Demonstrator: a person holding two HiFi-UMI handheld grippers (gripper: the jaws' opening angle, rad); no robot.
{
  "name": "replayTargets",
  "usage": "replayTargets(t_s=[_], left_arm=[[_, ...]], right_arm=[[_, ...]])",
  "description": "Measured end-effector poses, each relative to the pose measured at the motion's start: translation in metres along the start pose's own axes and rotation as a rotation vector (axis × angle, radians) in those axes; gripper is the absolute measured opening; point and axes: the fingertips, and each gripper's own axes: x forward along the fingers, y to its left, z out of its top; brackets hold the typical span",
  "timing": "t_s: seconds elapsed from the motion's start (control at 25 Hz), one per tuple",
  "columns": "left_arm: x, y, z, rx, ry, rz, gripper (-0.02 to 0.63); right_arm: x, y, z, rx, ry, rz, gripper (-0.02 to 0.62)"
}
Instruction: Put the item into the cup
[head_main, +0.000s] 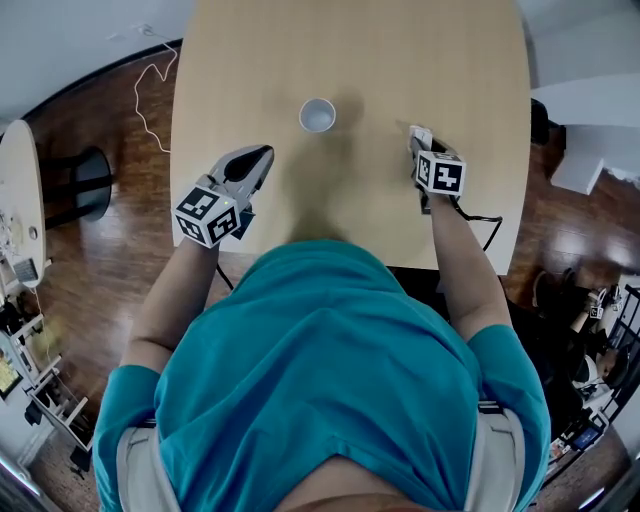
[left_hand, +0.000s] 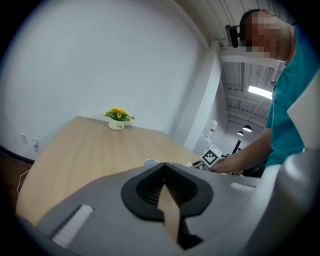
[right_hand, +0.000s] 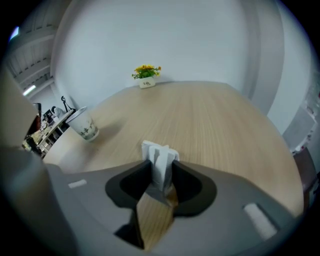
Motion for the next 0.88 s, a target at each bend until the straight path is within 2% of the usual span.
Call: replayTargets(t_s=[0.16, 0.36, 0.64, 0.88], left_arm=[[0.003, 0.002, 0.001, 0.003, -0.007, 0.005, 0.005], [-0.002, 0.007, 0.003, 0.002, -0.022, 0.024, 0.005], [-0.010, 0.012, 0.005, 0.008, -0.039, 0.036, 0.005], [-0.021, 0.007, 0.000, 0.005, -0.050, 0.037, 0.005]], right_arm=[[-0.010, 0.003, 0.004, 0.012, -0.042, 0.041, 0.096], [-0.036, 0.041, 0.047, -0.024, -0.163, 0.172, 0.083], [-0.061, 0.143, 0.126, -0.197, -0.308, 0.366, 0.081], [-0.050, 0.205, 0.145, -0.352, -0.338, 0.439, 0.083]])
